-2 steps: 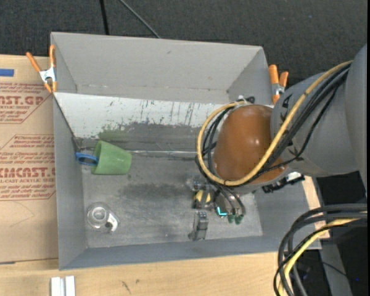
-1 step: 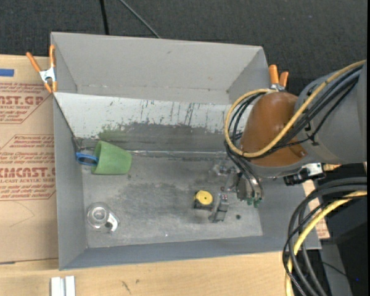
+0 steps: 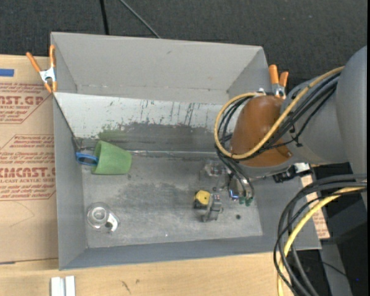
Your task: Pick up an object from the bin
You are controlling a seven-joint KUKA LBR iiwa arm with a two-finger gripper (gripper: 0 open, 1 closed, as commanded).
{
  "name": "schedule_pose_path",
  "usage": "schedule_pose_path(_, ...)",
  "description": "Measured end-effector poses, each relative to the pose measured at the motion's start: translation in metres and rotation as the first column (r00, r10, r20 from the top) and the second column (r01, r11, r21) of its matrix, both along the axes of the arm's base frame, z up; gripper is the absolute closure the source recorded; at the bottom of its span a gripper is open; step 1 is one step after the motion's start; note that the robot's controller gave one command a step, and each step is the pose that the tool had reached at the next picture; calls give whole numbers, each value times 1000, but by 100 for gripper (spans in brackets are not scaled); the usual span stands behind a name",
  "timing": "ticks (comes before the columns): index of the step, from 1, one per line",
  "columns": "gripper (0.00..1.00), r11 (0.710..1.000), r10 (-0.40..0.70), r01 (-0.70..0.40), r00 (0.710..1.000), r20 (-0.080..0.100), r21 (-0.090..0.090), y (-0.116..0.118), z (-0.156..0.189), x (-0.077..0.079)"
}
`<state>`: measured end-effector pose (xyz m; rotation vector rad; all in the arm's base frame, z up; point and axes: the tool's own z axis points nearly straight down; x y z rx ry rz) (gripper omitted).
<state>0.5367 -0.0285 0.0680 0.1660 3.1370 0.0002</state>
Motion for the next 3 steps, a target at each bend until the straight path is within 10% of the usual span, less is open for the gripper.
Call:
schedule_pose_path(1, 100, 1000, -1, 1, 1000, 1, 0, 0, 2, 0)
schedule_pose_path(2, 100, 1000, -6, 6, 1000, 6, 1, 22, 132, -37)
schedule_pose_path(3, 100, 925, 380, -380, 925, 6, -3, 5, 186, -15)
